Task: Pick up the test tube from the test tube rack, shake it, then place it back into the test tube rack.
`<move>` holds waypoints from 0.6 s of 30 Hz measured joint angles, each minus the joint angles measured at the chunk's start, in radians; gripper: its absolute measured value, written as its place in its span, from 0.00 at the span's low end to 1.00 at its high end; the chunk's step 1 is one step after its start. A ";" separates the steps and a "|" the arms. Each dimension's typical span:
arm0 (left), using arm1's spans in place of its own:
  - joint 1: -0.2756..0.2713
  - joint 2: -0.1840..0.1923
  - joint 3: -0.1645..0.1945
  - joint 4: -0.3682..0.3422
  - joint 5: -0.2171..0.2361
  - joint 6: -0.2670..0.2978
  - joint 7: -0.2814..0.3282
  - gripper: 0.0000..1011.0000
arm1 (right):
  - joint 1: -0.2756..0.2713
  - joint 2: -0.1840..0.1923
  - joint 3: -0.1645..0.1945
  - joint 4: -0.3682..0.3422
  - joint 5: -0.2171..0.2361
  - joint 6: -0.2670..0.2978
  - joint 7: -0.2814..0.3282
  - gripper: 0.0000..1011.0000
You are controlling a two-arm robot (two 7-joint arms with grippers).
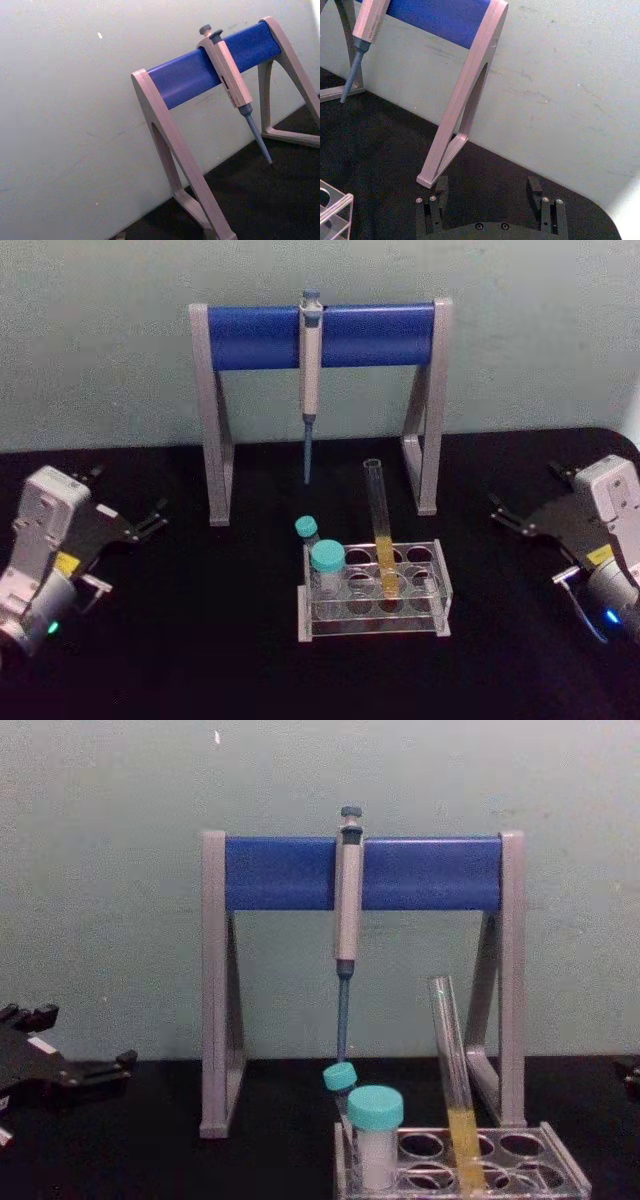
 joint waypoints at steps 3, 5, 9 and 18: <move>0.000 0.000 0.000 0.000 0.000 0.000 0.000 0.99 | 0.000 0.000 0.000 0.000 0.000 0.000 0.000 0.99; 0.000 0.000 0.000 0.000 0.000 0.000 0.000 0.99 | -0.001 -0.001 0.001 0.000 -0.001 0.000 0.000 0.99; 0.000 0.000 0.000 0.000 0.000 0.000 0.000 0.99 | -0.010 -0.004 0.014 -0.009 -0.010 -0.010 0.001 0.99; 0.000 0.000 0.000 0.000 0.000 0.000 0.000 0.99 | -0.028 -0.012 0.045 -0.036 0.002 -0.039 0.036 0.99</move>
